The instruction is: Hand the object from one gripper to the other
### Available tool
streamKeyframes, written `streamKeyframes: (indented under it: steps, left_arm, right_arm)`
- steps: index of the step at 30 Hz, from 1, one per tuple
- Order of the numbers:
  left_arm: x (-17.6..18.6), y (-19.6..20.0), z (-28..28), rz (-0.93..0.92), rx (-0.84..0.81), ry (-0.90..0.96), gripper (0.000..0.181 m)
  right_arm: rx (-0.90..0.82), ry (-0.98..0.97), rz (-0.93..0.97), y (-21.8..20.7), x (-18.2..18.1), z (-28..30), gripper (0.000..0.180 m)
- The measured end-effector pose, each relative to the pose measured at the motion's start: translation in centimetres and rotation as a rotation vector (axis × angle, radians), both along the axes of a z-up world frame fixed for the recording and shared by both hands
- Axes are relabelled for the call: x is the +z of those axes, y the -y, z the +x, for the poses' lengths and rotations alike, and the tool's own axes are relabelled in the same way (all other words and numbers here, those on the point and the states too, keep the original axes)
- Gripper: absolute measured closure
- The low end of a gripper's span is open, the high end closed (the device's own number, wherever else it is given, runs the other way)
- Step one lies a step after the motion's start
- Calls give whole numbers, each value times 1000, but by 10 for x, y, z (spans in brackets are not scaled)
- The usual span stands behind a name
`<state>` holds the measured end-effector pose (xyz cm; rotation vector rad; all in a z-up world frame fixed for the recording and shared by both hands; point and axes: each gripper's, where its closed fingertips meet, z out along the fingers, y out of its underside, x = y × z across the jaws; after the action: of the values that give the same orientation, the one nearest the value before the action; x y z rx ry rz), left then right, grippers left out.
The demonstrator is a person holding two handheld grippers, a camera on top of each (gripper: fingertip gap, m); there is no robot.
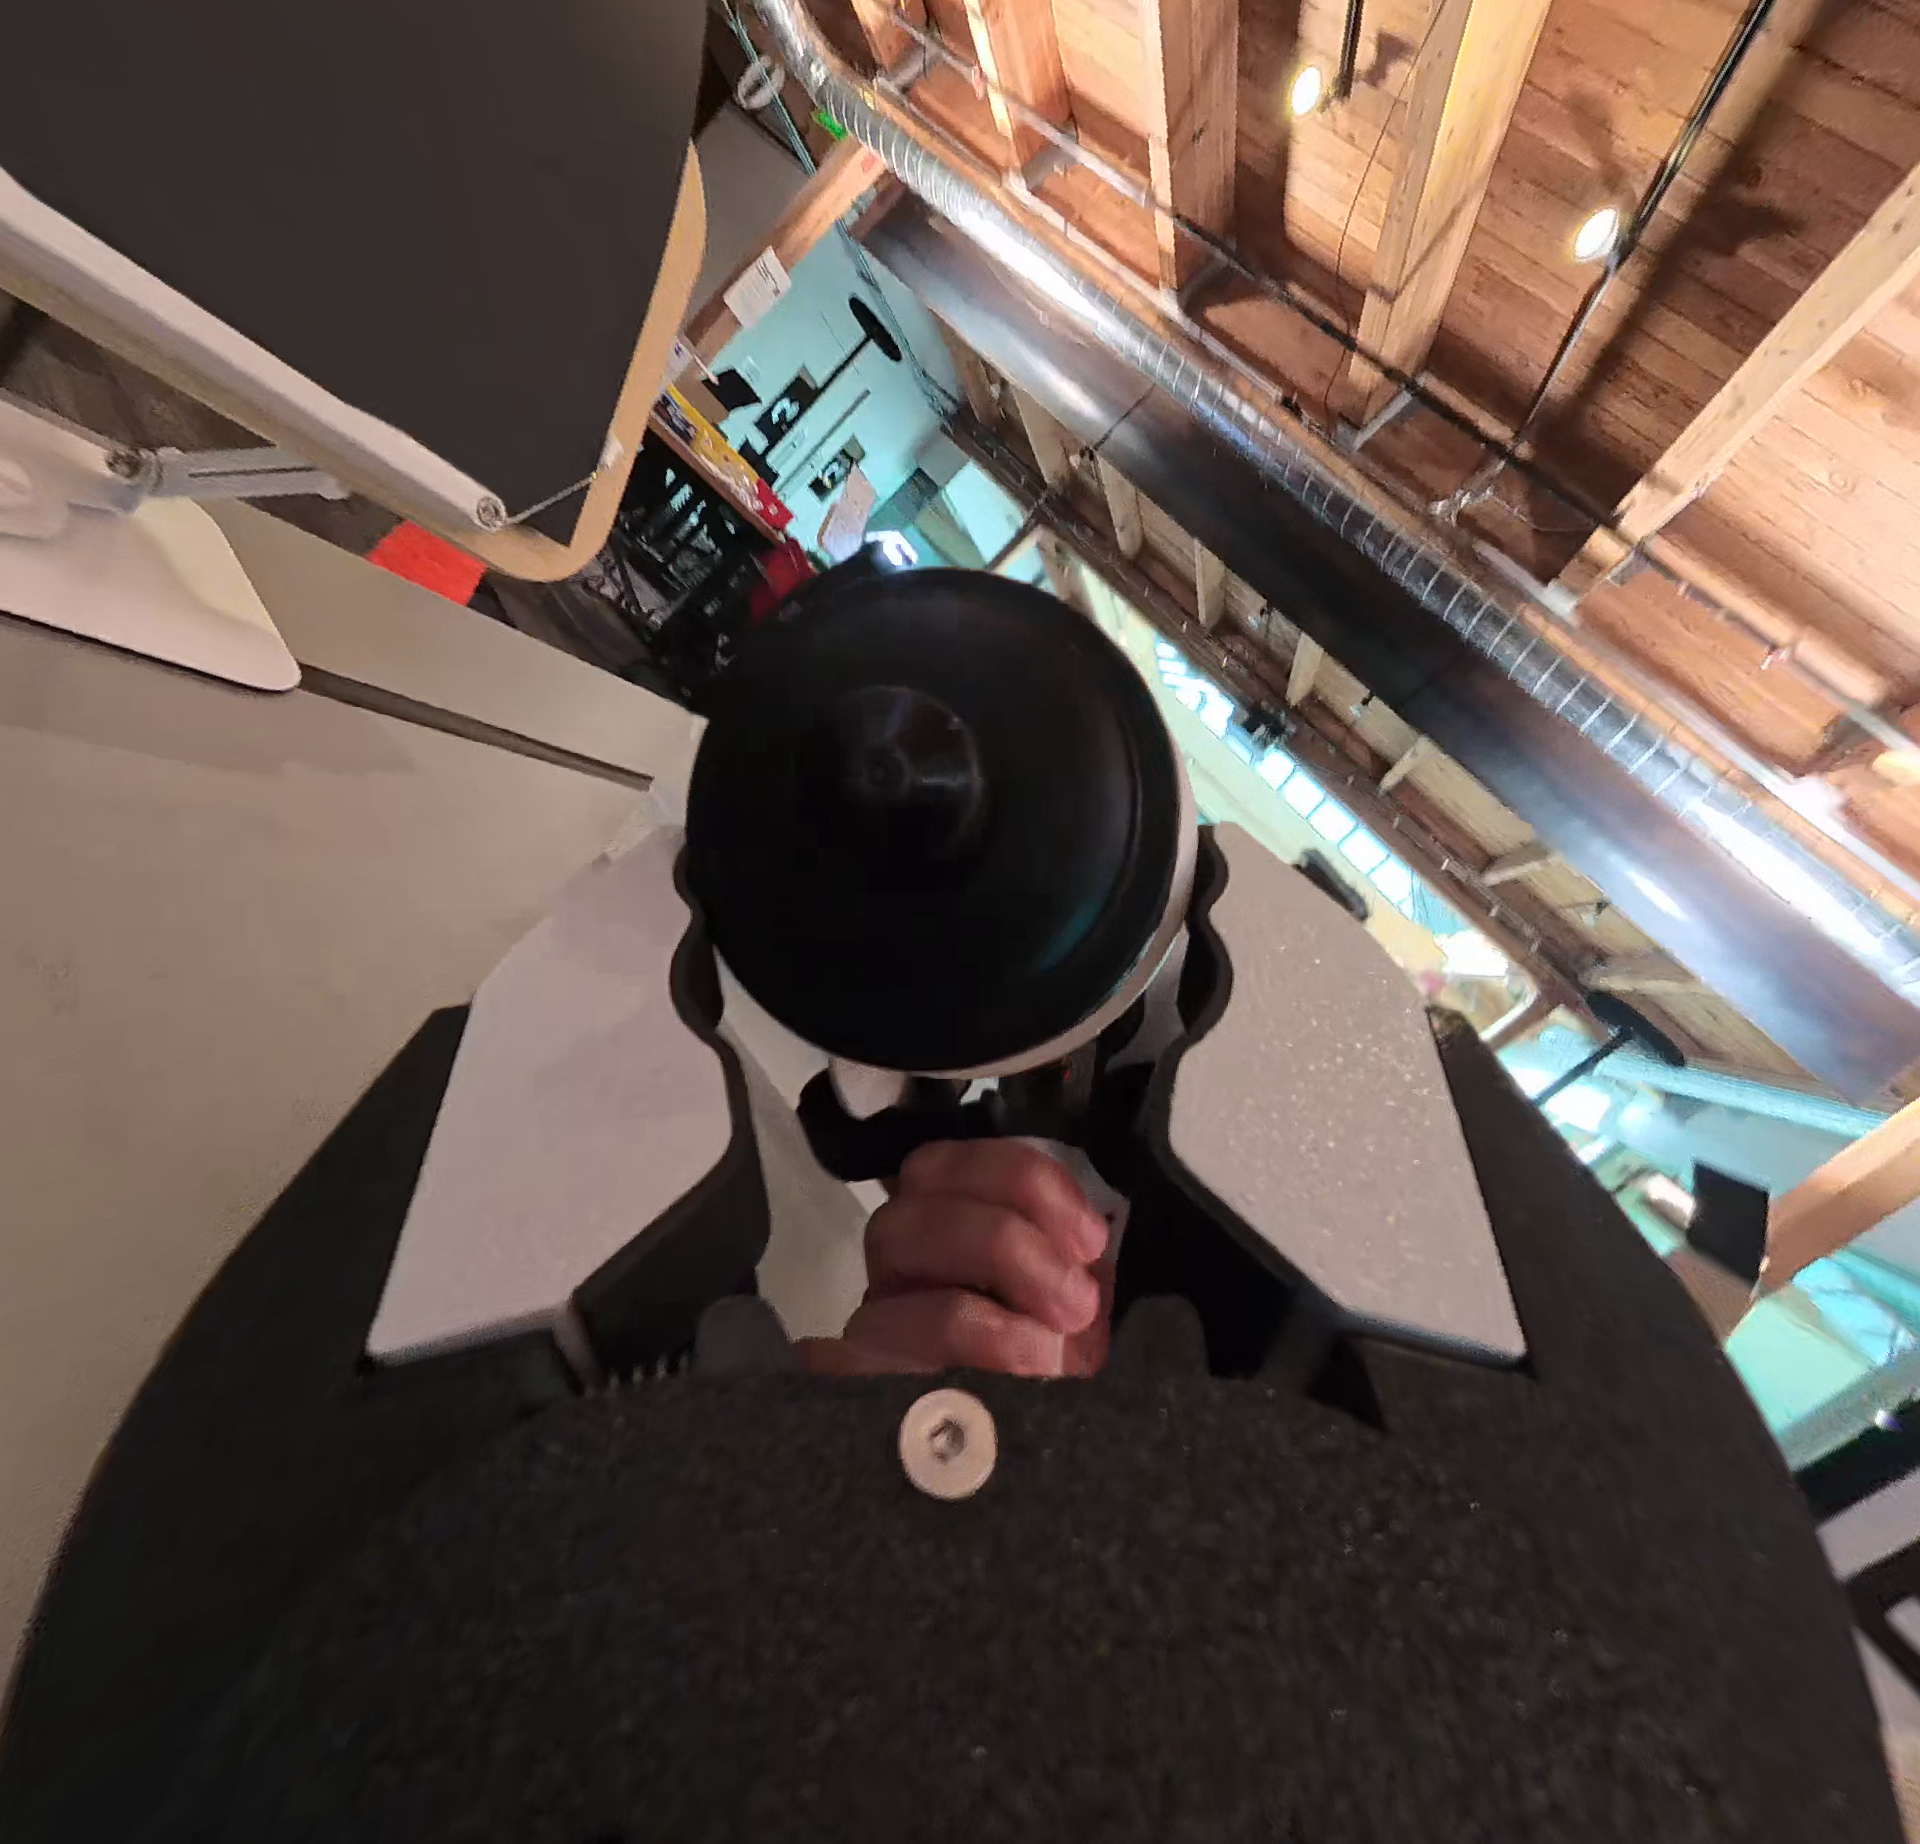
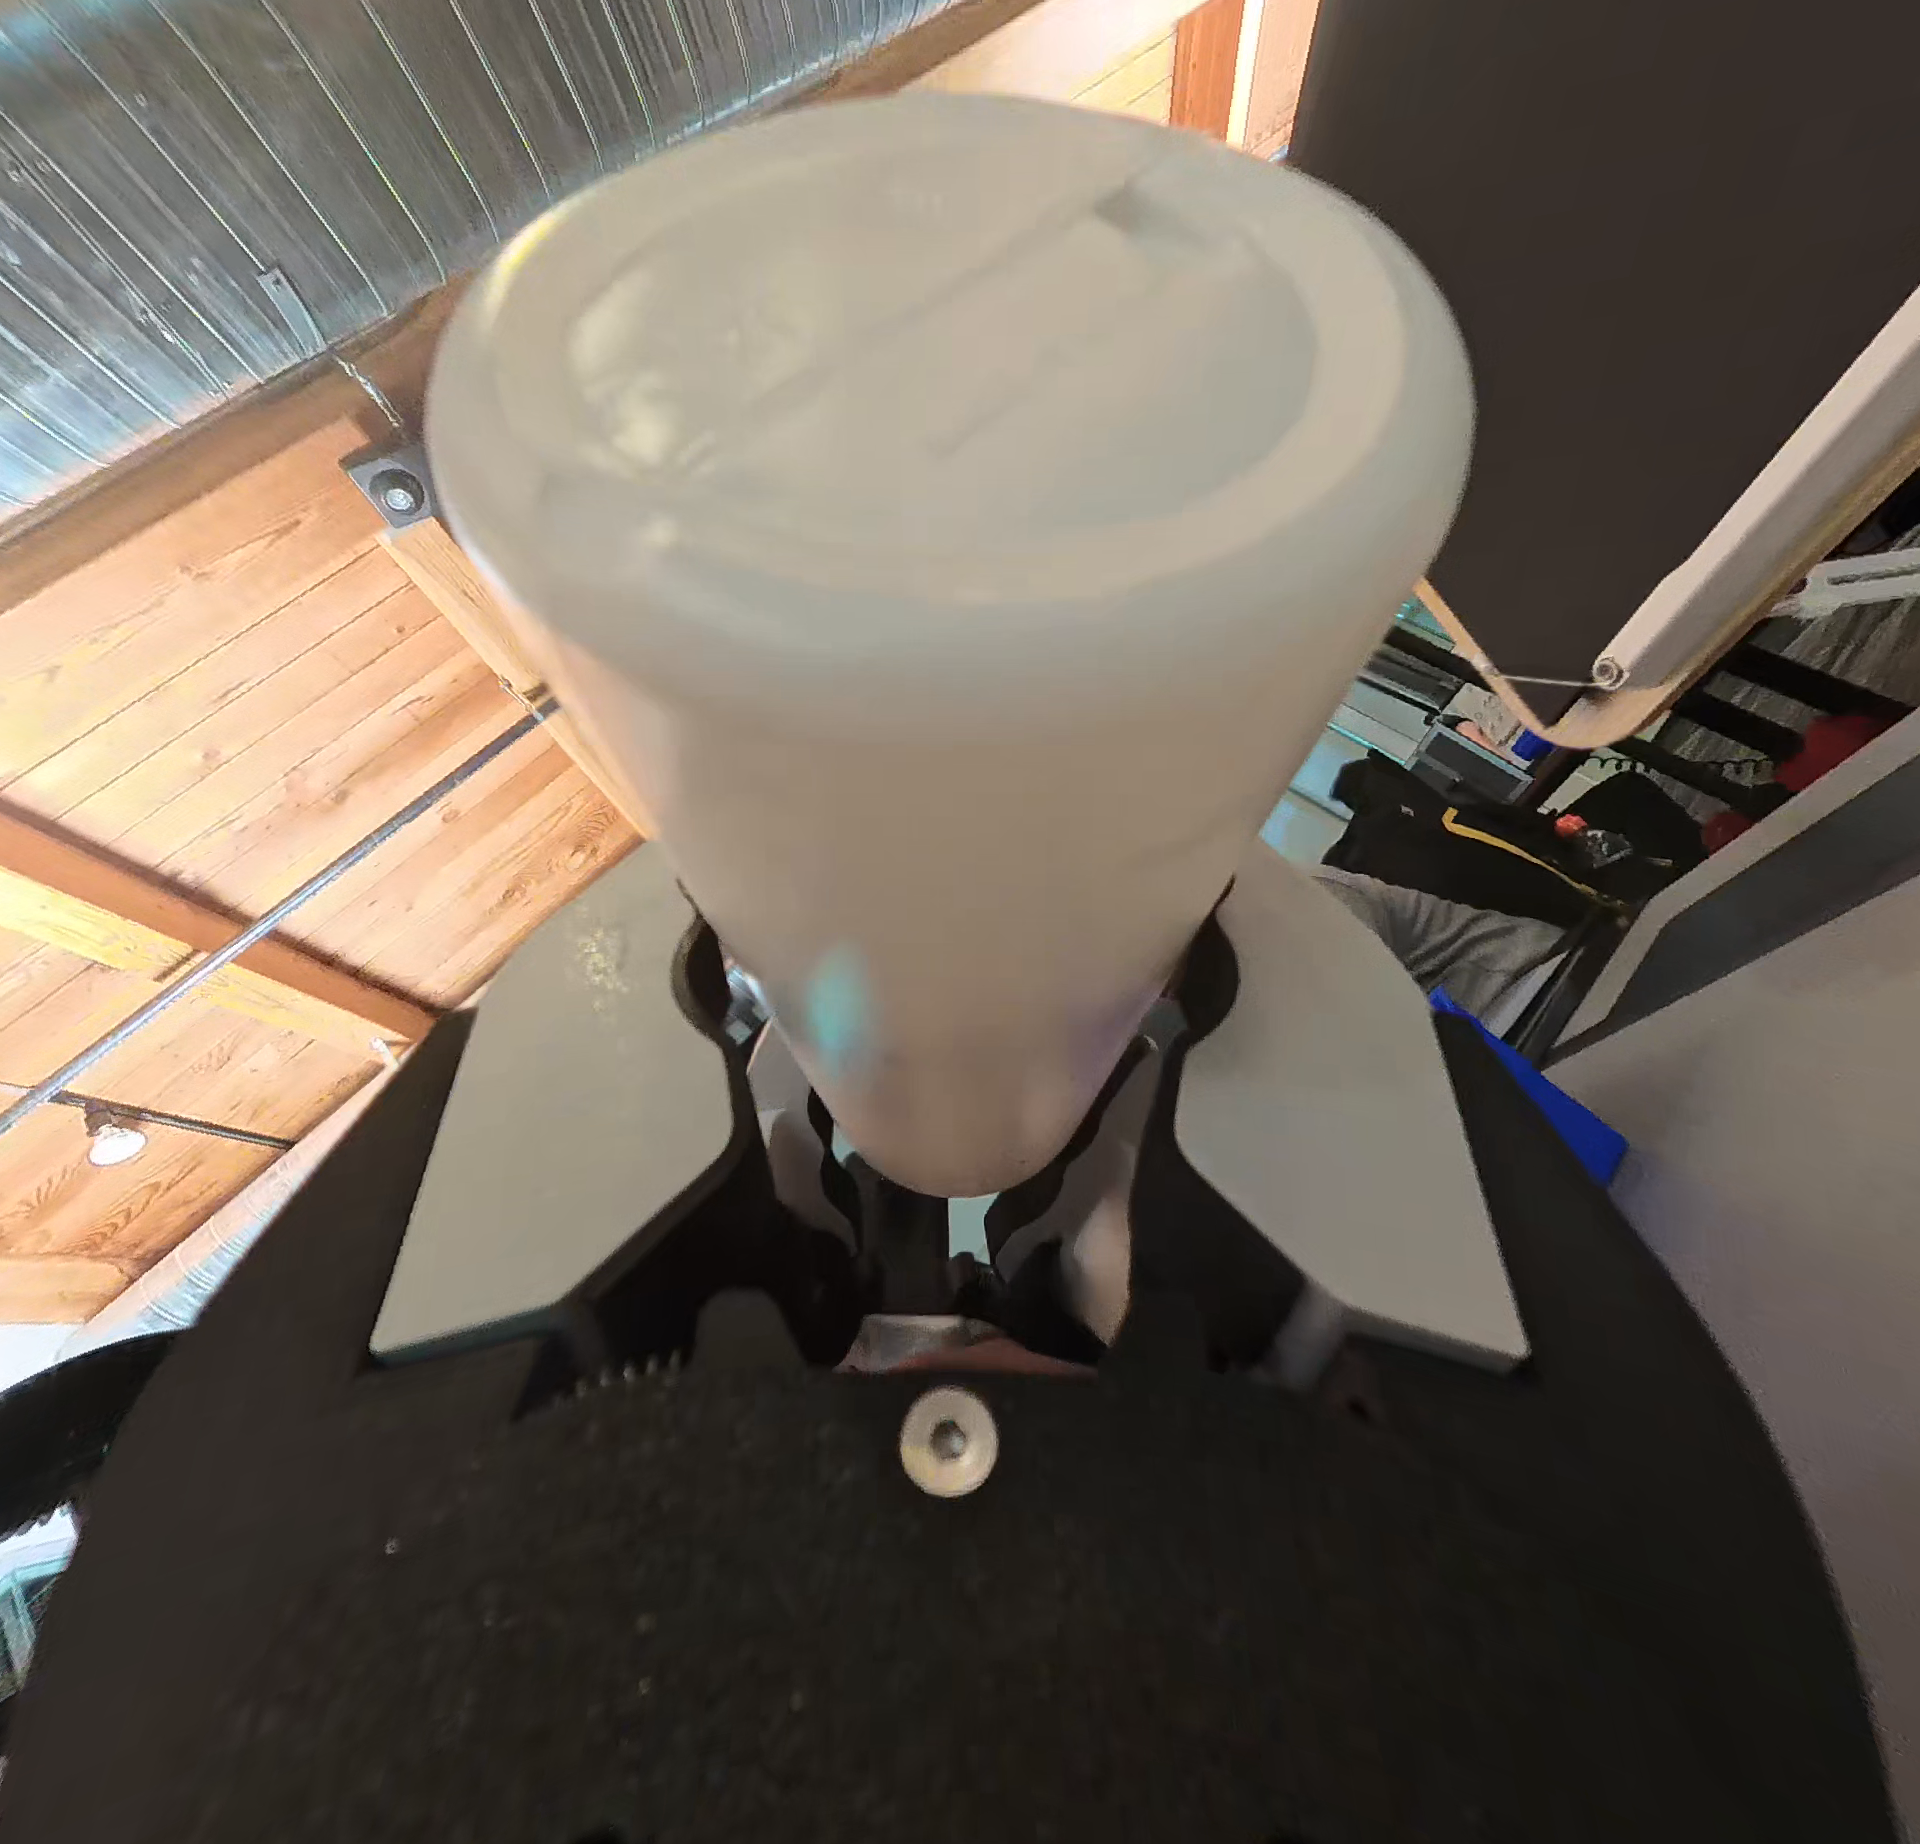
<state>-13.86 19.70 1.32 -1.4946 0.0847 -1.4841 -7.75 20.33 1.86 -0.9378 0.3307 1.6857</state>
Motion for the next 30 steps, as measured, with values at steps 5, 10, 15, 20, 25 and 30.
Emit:
streamKeyframes:
  steps: [5,10,15,20,25,30]
  left_arm:
    - [-9,1,-6,114,-18,-302,81]
    - [-32,21,-20,216,-253,-710,79]
    - [-7,21,-39,265,-375,-834,86]
    - [24,24,-20,340,-591,-955,85]
    - [23,29,22,301,-796,-982,76]
    - [3,26,49,237,-861,-957,73]
  right_arm:
    - [-9,85,-1,-3,-8,15,93]
    - [-7,231,12,-7,-20,27,93]
    - [9,325,67,-5,-17,29,94]
    - [76,588,204,11,-14,-7,94]
    - [146,705,275,27,-18,-39,94]
    - [207,779,290,35,-30,-59,94]
